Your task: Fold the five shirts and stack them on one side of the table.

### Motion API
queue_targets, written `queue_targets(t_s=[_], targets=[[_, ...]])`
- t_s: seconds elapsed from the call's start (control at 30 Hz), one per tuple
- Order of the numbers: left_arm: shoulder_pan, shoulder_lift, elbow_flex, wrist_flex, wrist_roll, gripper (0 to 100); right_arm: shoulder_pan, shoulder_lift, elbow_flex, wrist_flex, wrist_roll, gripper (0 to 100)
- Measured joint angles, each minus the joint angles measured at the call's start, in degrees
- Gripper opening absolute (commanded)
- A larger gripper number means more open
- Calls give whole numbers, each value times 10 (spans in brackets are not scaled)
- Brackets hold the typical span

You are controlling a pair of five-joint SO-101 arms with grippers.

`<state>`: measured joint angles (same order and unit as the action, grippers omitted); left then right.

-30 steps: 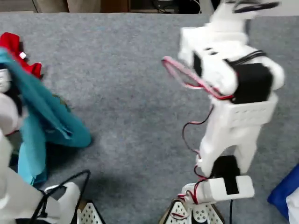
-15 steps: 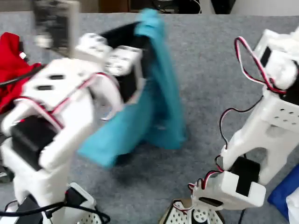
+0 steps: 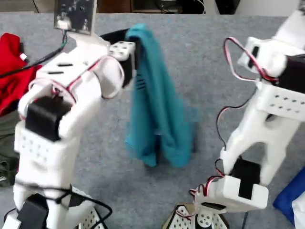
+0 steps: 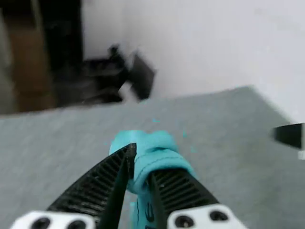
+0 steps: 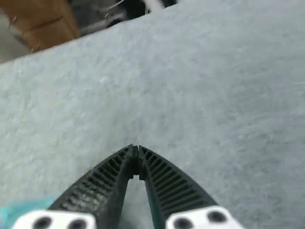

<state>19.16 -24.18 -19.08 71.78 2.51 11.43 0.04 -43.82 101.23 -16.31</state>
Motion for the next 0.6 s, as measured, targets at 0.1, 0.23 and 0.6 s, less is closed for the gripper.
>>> queue_targets(t_s=[0.1,0.23,0.6], targets=[[-68,0,77,4,0,20,-36,0,20,0,0,5],[-148,0,171,4,-33,20,-91,0,55,0,0,5],[-259,0,310,4,-202,20,-200,-27,244,2,33,8]])
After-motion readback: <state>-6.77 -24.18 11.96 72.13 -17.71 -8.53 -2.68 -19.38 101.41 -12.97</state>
